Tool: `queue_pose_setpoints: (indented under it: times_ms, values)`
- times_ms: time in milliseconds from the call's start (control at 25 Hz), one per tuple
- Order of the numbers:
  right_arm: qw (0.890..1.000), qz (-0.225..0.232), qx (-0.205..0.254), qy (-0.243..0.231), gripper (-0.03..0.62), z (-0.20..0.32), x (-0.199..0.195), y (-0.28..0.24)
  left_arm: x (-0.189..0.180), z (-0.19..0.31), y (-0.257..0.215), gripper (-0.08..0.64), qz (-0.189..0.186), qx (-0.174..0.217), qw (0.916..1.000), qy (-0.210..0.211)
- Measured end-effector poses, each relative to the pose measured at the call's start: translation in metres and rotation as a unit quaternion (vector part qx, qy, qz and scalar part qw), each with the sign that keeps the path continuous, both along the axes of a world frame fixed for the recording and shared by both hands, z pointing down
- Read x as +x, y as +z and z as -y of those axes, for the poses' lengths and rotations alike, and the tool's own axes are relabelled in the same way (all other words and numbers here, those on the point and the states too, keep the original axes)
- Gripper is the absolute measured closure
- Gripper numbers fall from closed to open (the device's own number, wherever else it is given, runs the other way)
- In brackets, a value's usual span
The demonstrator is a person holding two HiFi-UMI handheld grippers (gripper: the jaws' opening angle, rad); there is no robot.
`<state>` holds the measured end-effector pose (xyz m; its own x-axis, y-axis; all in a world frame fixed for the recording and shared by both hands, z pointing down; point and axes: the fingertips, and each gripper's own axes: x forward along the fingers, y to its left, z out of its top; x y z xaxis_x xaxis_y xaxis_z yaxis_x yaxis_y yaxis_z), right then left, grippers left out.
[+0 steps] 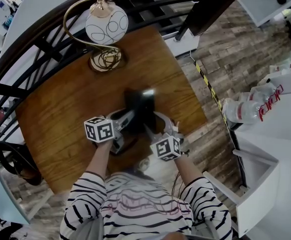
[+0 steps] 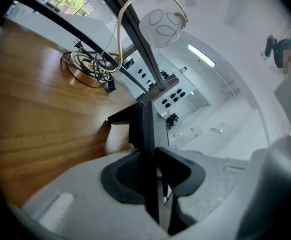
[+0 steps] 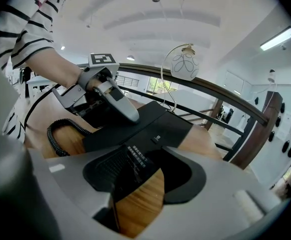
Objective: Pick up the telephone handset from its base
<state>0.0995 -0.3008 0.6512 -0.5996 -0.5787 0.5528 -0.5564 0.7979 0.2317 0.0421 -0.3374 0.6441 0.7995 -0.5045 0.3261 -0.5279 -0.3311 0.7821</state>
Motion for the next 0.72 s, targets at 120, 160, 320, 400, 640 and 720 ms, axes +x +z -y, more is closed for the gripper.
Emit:
queue_pose_setpoints:
  times_ms: [120, 160, 320, 400, 640, 720]
  values:
    - [1.0, 0.007, -0.007, 0.003, 0.385, 0.0007, 0.0023, -0.0007, 0.0023, -0.0003, -0.0031, 0.468, 0.02, 0.018, 0.9996, 0.0]
    - [1.0, 0.008, -0.008, 0.003, 0.385, 0.0008, 0.0027, -0.0008, 0.0026, -0.0002, -0.0036, 0.469, 0.017, 0.018, 0.9997, -0.002]
    - [1.0, 0.005, -0.002, -0.004, 0.384, -0.0001, 0.0016, -0.0003, 0.0001, -0.0003, -0.0003, 0.473, -0.021, -0.003, 0.9998, -0.003]
    - [1.0, 0.004, 0.004, -0.006, 0.385, -0.0002, 0.0012, 0.0006, -0.0009, -0.0002, 0.0022, 0.476, -0.039, -0.012, 0.9992, 0.004]
    - [1.0, 0.008, 0.011, -0.011, 0.385, -0.0004, -0.0003, -0.0001, -0.0048, 0.0001, 0.0022, 0.477, -0.115, -0.025, 0.9925, 0.034]
    - [1.0, 0.01, 0.012, -0.012, 0.385, 0.0001, -0.0009, 0.0, -0.0064, 0.0007, 0.0025, 0.477, -0.14, -0.028, 0.9889, 0.042]
